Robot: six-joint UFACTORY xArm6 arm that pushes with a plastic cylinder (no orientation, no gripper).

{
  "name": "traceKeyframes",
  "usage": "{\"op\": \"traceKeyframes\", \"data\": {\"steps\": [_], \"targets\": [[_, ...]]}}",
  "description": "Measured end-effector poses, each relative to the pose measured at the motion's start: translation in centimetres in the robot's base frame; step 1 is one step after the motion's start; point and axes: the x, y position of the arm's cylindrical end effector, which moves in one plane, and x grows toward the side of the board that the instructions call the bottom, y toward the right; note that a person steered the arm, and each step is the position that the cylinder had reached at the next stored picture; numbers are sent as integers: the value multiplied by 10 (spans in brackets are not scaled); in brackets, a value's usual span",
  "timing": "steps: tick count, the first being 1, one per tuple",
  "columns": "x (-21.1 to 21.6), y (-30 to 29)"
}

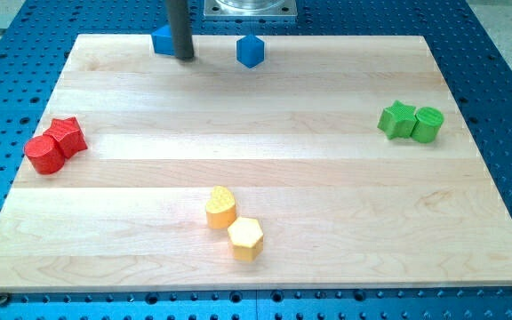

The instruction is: Slide the red blocks towards the blue blocks

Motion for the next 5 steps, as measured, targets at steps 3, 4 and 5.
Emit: {"op": "traceKeyframes", "data": {"steps": [3,4,5], "targets": [[-46,36],[-32,12],[-9,10]]}}
